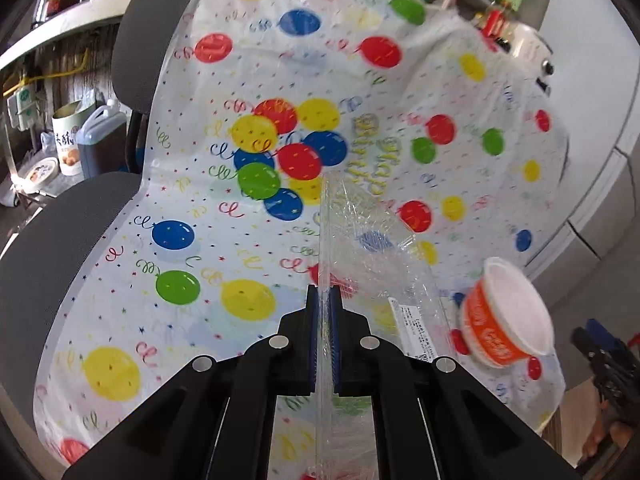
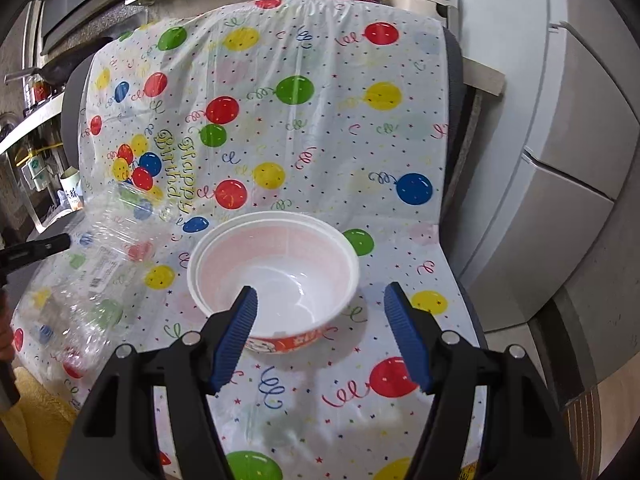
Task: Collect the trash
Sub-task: 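Grasp the clear plastic tray with the left gripper while the right holds the cup, then carry the tray and cup to the bin and open both grippers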
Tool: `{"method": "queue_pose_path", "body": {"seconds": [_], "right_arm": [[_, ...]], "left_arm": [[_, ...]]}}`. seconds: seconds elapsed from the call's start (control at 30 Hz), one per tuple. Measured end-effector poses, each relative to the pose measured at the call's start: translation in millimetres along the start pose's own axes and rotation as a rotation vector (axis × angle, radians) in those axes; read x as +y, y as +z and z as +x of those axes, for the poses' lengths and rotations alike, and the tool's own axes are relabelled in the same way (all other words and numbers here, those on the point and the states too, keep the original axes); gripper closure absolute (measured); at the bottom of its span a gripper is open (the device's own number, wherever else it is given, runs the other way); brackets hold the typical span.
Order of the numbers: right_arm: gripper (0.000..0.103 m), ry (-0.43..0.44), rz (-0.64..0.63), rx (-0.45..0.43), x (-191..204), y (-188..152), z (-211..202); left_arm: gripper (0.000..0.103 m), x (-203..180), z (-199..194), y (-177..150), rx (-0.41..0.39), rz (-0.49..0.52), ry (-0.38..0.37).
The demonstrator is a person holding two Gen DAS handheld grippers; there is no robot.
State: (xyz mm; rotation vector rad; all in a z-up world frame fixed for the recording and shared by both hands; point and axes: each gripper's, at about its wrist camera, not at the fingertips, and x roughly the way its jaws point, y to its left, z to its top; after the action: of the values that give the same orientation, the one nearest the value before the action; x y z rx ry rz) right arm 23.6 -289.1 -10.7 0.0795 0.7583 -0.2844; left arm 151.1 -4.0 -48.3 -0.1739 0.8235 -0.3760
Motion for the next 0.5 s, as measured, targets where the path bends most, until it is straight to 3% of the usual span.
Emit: {"method": "queue_pose_path", "body": {"seconds": [0.17,0.5], "right_arm": [[0.035,0.002,0.038,0.018,-16.0,-6.7,-1.0],[0.035,0.034,0.069,0.063,-26.7,-14.4,18.7]], "left_arm": [[0.097,-28.1,-17.9,-13.2,-0.050,0.028,0.020],[0.097,-47.4,2.6,-30.4,-0.023,0.055,0.056]]}}
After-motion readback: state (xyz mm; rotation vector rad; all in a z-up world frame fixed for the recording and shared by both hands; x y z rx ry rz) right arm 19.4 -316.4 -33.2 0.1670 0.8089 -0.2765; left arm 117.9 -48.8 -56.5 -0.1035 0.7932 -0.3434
